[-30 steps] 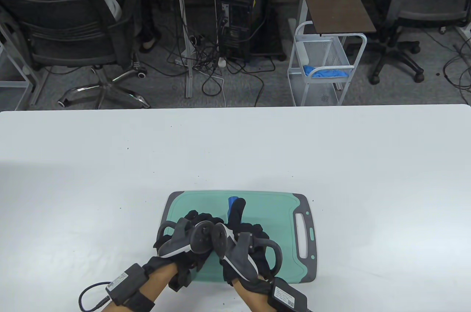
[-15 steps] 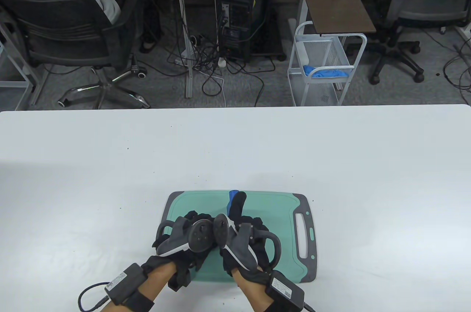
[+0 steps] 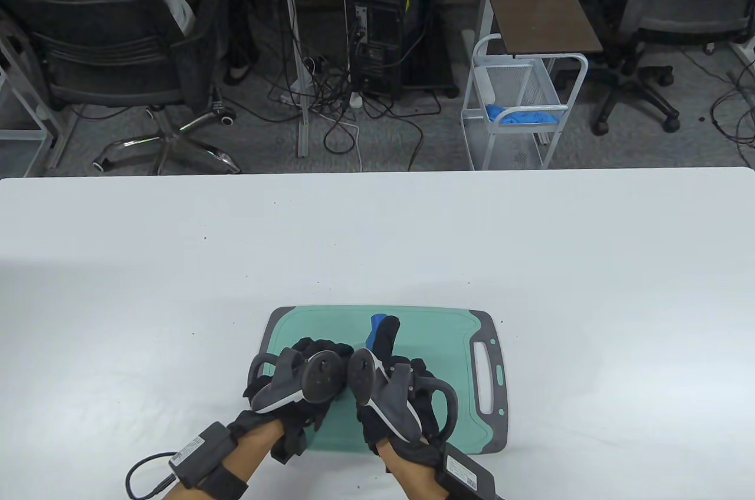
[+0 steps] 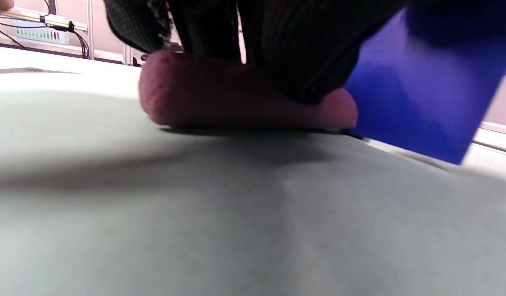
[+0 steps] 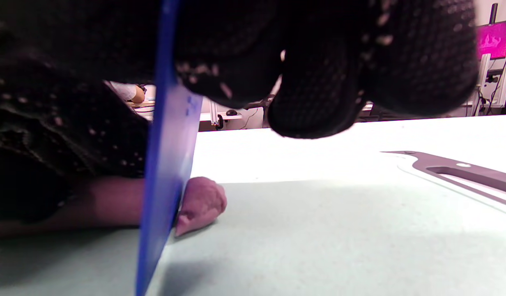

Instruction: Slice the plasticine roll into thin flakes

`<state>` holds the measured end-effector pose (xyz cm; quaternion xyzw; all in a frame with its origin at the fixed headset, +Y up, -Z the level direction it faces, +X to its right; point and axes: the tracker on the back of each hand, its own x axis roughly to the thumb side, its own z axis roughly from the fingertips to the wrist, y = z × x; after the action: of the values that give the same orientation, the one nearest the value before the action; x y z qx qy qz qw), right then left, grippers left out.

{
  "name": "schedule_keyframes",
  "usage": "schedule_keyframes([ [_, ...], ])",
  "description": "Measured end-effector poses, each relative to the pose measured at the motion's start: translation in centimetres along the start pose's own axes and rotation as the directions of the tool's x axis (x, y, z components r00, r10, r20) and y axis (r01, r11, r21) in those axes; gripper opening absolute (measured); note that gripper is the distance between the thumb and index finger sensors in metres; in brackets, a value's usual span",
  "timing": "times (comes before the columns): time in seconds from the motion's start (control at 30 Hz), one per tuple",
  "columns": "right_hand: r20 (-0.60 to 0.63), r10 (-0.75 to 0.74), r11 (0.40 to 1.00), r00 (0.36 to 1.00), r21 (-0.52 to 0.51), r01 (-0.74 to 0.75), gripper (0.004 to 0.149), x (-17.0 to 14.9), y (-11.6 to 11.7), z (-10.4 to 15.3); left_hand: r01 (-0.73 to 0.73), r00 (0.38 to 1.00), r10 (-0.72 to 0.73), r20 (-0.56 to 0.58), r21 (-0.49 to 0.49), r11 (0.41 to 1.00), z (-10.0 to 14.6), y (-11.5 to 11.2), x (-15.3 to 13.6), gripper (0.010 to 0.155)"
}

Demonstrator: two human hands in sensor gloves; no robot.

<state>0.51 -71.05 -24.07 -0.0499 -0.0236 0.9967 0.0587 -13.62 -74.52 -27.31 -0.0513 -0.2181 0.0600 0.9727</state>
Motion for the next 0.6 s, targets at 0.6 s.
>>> schedule_keyframes([
  [0.6,-0.005,-0.044,0.999,0.999,0.020,0.044,0.082,0.3,-2.8,1.5,-0.001,1.000,0.001,-0.029,0.005,1.000,0.0,0.1,-0.5,0.050],
])
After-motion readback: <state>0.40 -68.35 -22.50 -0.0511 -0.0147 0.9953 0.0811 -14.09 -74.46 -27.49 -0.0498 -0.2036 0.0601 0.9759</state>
